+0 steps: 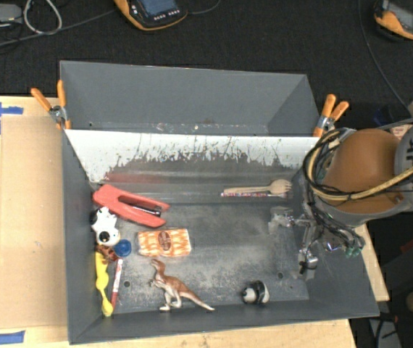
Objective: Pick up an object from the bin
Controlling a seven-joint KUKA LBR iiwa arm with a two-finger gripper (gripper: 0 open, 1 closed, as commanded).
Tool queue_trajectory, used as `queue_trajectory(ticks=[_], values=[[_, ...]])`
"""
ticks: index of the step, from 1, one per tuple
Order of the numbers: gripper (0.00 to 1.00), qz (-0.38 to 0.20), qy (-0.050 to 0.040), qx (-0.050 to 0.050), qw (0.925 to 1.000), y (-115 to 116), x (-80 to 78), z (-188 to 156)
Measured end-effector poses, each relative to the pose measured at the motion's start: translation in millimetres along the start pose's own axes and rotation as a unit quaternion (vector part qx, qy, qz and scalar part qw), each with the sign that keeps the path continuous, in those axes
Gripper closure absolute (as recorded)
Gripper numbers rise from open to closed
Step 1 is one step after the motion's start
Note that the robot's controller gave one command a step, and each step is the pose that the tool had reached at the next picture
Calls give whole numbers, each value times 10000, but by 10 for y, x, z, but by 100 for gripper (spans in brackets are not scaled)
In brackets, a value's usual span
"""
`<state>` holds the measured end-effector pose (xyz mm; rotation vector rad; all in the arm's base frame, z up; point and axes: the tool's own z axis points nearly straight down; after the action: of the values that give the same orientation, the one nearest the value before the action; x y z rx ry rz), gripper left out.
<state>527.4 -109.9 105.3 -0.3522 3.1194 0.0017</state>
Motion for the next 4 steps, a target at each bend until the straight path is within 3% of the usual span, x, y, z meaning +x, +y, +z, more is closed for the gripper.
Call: queue_trajectory(ticks=[1, 2, 3, 4], values=[[0, 660, -38, 9, 9978, 781, 340, 313], [0, 396, -90, 36, 9992, 567, 414, 323], [0, 1103, -103, 4, 9938, 1279, 199, 348], [0, 1101, -121, 55, 9938, 827, 309, 349]])
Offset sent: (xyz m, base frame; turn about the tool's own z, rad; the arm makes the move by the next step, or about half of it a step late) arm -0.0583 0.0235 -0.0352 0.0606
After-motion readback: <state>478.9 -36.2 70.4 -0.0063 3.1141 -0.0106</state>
